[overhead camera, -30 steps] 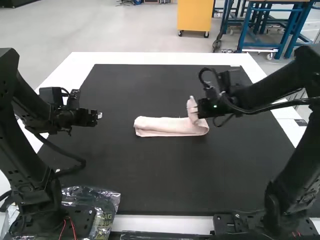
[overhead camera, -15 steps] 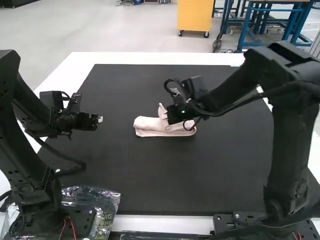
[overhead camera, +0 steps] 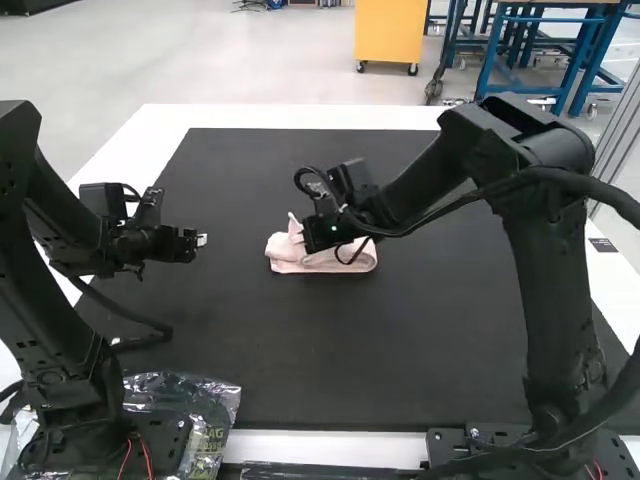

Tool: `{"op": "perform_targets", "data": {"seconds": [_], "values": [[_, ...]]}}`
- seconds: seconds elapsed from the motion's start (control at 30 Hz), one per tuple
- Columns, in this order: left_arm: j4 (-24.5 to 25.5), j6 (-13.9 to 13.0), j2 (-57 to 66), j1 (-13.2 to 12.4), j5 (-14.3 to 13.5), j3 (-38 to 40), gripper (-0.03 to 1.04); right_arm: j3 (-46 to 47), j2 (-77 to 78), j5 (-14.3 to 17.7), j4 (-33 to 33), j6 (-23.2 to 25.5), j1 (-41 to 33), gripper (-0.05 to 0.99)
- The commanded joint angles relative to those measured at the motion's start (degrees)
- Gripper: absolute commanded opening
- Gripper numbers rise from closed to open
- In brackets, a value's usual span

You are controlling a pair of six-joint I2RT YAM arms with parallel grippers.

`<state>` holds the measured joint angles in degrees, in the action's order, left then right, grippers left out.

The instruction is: Fold the towel.

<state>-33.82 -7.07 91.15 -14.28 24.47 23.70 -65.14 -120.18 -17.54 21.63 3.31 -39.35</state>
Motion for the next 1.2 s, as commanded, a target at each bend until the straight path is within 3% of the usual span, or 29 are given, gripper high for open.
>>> {"op": "perform_targets", "data": {"seconds": [0.0,0.17,0.33,0.4,0.43,0.47,0.5,0.53,0.57,0.7,0.9,1.17], "values": [[-0.37,-0.66,-0.8,-0.22,1.2,-0.15,0.97,-2.88,-0.67,-0.04,0.61,2.49,-0.81,0.23],[-0.45,-0.49,-0.89,-0.22,1.28,-0.15,0.97,-4.46,-0.32,-0.65,-0.09,3.63,-1.96,0.59],[-0.01,-0.4,-0.98,-0.22,1.28,-0.41,0.97,-4.29,4.87,-8.56,1.05,8.29,-2.22,0.61],[-0.28,-0.4,-0.98,-0.22,1.28,-0.85,0.97,-4.29,7.15,-8.83,2.37,9.7,-2.13,0.6],[-0.28,-0.4,-0.98,-0.22,1.28,-1.12,0.97,-4.38,8.3,-8.83,2.45,10.58,-1.96,0.58],[-0.37,-0.4,-0.98,-0.22,1.28,-1.29,0.97,-4.38,9.35,-9.71,2.98,11.19,-1.78,0.47],[-0.45,-0.4,-0.98,-0.22,1.28,-1.56,0.97,-4.11,10.49,-10.5,3.6,11.1,-1.34,0.3],[-0.45,-0.4,-0.98,-0.22,1.28,-1.73,0.97,-3.59,11.72,-12.34,4.04,11.1,-0.9,0.05],[-0.54,-0.4,-0.98,-0.22,1.28,-1.99,0.97,-2.88,13.22,-13.57,5.18,11.89,-0.29,-0.02],[-0.63,-0.22,-0.98,-0.22,1.28,-2.17,0.97,0.46,15.85,-14.54,6.59,13.12,2.53,-0.03],[-0.98,0.13,-0.98,-0.22,1.37,-2.08,0.97,8.19,15.24,-14.54,11.07,10.75,5.52,-0.03],[-1.68,0.83,-0.98,0.13,1.72,-2.17,0.97,11.88,9.7,-14.98,16.87,8.64,6.04,-0.03]]}}
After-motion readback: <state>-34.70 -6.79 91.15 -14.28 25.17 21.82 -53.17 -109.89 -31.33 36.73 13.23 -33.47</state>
